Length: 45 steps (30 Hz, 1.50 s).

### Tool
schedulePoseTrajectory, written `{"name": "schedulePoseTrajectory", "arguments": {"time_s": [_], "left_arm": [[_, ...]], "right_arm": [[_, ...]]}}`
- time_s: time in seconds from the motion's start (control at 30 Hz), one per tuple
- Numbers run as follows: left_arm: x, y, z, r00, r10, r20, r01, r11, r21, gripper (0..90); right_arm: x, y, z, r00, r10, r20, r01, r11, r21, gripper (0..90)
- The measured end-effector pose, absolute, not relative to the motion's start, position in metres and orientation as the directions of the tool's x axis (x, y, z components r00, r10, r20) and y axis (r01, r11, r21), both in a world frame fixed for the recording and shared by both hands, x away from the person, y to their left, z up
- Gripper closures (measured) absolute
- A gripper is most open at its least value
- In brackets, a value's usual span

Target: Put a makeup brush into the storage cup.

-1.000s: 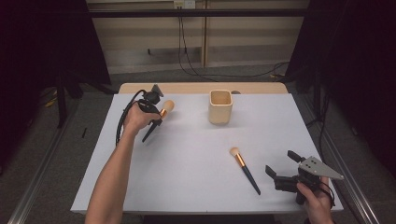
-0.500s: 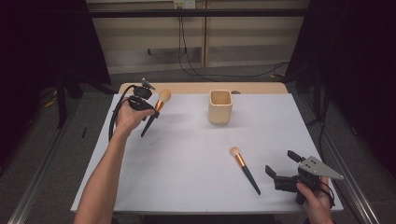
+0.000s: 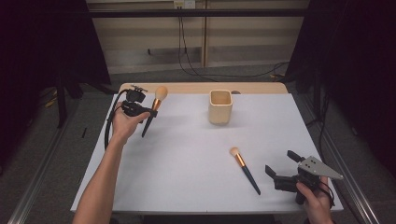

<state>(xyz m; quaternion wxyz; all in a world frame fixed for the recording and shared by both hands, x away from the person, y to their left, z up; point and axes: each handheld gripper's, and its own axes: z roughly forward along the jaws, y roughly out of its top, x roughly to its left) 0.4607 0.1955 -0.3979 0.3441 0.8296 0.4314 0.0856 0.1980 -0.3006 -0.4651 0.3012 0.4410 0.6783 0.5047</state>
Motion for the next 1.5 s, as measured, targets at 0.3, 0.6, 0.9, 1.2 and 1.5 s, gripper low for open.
{"name": "schedulePoseTrajectory", "arguments": {"time_s": [0.3, 0.6, 0.9, 1.2, 1.5], "left_arm": [[0.448, 0.198, -0.399, 0.629, 0.761, -0.155, 0.574, -0.321, 0.753, 73.5], [0.434, 0.197, -0.405, 0.661, 0.737, -0.144, 0.491, -0.279, 0.825, 73.4], [0.424, 0.2, -0.412, 0.689, 0.705, -0.166, 0.441, -0.227, 0.868, 73.4], [0.404, 0.189, -0.409, 0.748, 0.634, -0.197, 0.399, -0.191, 0.897, 73.4], [0.392, 0.18, -0.414, 0.795, 0.569, -0.21, 0.365, -0.172, 0.915, 73.4]], "right_arm": [[0.198, -0.299, -0.465, -0.428, 0.903, 0.043, 0.297, 0.096, 0.95, 0.0], [0.197, -0.299, -0.465, -0.426, 0.903, 0.044, 0.294, 0.092, 0.951, 0.0], [0.197, -0.299, -0.465, -0.426, 0.903, 0.046, 0.294, 0.09, 0.952, 0.0], [0.198, -0.298, -0.466, -0.438, 0.898, 0.048, 0.299, 0.095, 0.95, 0.0], [0.199, -0.295, -0.464, -0.455, 0.888, 0.07, 0.299, 0.078, 0.951, 0.0]]}}
